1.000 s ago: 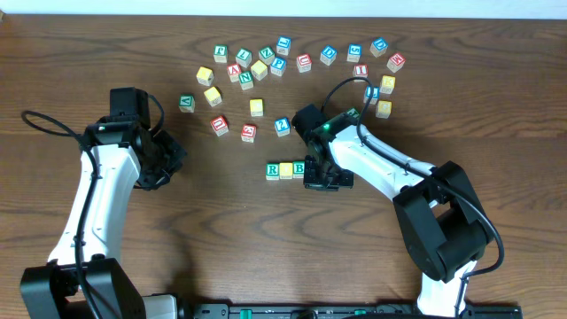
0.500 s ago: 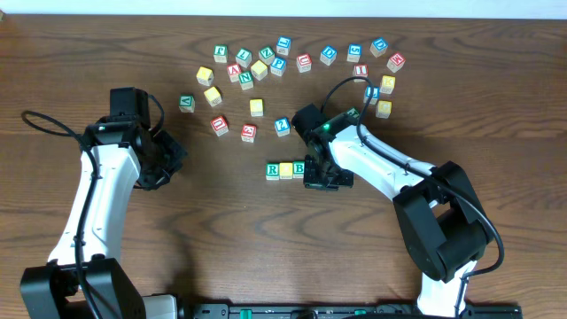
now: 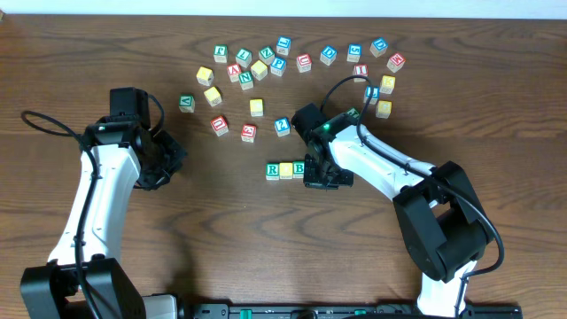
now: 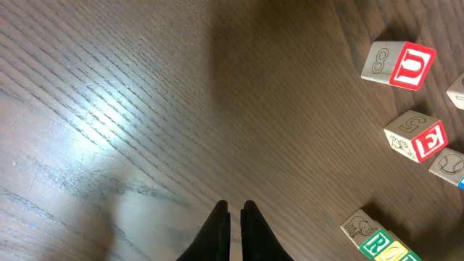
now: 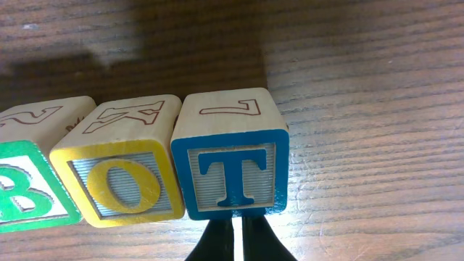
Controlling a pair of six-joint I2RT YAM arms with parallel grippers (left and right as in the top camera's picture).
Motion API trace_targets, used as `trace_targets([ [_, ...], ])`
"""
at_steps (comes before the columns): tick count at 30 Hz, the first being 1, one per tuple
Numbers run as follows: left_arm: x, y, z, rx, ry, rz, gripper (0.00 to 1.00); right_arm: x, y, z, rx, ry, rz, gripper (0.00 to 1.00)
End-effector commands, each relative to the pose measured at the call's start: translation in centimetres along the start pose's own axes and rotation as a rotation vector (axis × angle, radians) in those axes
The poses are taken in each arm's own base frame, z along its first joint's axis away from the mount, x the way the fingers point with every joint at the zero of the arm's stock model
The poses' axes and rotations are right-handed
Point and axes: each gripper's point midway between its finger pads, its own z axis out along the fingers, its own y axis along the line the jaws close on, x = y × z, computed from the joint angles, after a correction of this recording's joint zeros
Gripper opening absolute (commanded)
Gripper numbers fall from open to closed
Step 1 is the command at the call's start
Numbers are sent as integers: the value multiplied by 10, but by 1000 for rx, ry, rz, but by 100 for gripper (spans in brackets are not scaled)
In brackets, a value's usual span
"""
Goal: Spell out ROBOT
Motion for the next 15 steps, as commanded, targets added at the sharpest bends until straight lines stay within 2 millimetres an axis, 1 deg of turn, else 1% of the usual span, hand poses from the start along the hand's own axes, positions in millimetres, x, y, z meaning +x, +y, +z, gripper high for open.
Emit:
trace_targets([
  [1,1,5,1,-17,-1,5,8,-1,-3,1,11,-3,-8,1],
  [7,1,5,1,-17,-1,5,8,7,6,-1,-45,41,-34,1],
  [10,1,5,1,-17,-1,5,8,11,9,-9,-75,54,-41,1],
  [12,1,4,1,-17,0,7,7,11,9,-20,-88,41,-40,1],
  [15,3,1,3,-16,4,35,7,5,7,-45,-118,1,-31,1],
])
